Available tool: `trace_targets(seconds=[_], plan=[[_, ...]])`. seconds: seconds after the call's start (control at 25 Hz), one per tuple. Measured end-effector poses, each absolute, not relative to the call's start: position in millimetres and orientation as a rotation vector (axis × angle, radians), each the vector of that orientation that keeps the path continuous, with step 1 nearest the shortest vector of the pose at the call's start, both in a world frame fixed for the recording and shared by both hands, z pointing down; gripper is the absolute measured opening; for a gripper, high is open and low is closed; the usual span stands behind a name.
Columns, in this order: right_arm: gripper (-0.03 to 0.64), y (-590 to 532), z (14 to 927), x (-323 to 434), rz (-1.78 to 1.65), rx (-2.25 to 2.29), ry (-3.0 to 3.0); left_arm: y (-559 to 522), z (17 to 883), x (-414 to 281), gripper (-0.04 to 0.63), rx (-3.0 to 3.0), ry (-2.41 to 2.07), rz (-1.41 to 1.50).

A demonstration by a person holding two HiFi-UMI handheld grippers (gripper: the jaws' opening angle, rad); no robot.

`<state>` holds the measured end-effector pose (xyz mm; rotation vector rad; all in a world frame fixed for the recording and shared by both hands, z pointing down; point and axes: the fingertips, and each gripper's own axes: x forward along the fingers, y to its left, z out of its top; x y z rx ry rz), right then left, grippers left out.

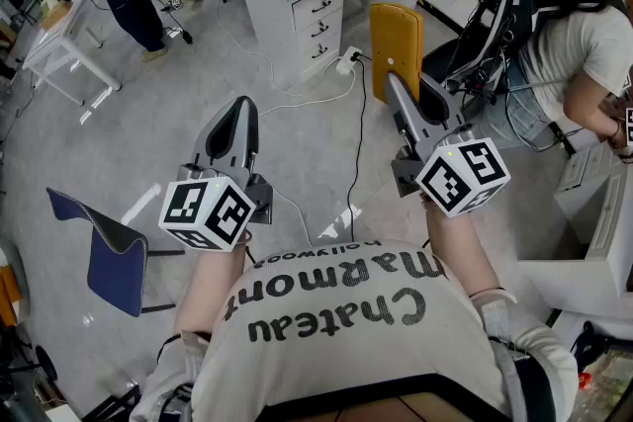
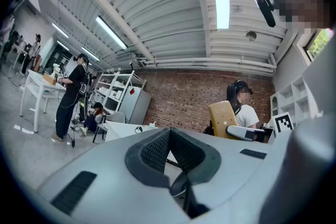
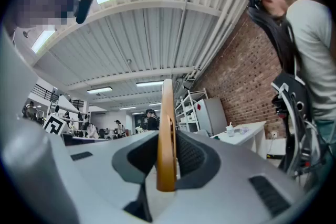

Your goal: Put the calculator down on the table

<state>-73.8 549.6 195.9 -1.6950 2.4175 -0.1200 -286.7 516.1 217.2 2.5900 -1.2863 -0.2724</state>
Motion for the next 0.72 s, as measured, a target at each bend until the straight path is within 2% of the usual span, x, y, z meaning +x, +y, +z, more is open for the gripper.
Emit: trace_targets(seconds=[0.72], plan=[[0.091, 476, 255, -35, -0.153, -1.616, 2.475, 458, 267, -252, 0.002, 2.561, -1.343, -0.348]])
